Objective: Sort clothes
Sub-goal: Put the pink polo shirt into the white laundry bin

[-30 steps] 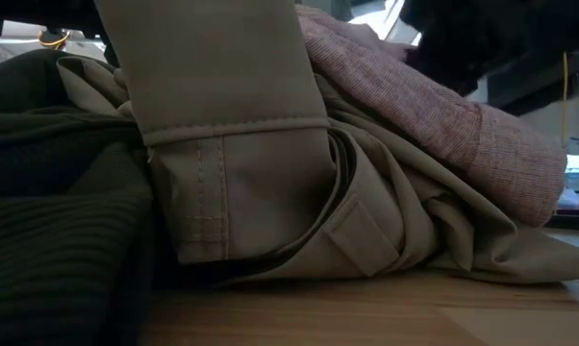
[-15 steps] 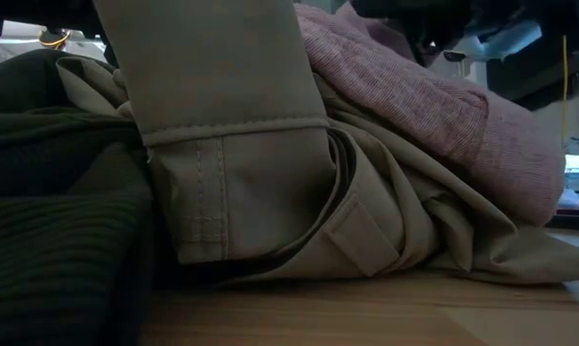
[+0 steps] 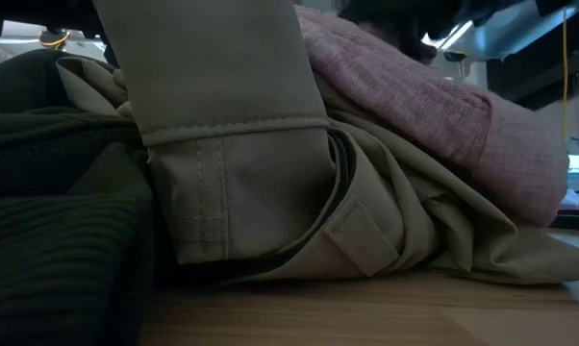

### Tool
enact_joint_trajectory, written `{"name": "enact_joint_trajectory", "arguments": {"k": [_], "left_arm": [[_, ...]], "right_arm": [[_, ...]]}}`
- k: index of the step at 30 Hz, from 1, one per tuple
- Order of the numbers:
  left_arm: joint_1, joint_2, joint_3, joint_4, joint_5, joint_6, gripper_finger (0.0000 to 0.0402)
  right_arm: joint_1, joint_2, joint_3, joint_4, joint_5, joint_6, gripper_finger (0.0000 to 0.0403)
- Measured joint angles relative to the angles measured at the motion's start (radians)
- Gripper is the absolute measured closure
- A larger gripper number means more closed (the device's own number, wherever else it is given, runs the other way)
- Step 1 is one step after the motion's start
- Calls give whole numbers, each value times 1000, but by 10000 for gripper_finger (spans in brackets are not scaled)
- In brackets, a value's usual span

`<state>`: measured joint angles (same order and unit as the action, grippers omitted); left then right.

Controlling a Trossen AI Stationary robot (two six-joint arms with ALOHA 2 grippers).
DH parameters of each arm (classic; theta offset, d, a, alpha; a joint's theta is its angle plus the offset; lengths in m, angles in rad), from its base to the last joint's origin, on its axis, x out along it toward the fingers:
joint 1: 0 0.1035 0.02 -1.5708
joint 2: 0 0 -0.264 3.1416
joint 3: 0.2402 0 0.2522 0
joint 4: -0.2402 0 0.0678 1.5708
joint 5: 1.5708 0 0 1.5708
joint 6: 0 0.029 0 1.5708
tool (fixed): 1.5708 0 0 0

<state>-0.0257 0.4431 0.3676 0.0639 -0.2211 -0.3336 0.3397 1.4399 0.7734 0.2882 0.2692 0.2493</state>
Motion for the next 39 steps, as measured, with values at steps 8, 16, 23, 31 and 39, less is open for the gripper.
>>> {"name": "enact_joint_trajectory", "arguments": {"k": [8, 16, 23, 31, 39], "left_arm": [[0, 0, 0, 0, 0, 1, 386], [0, 0, 0, 0, 0, 1, 386], [0, 0, 0, 0, 0, 1, 386], [0, 0, 0, 0, 0, 1, 386], [0, 0, 0, 0, 0, 2, 386]], "right_arm": [[0, 31, 0, 0, 52, -19, 183], [0, 71, 0, 5, 32, -97, 319], [-2, 28, 40, 74, 108, -250, 373], [-9, -20, 264, 27, 205, -554, 389], [-118, -20, 543, -46, 239, -893, 394]]}}
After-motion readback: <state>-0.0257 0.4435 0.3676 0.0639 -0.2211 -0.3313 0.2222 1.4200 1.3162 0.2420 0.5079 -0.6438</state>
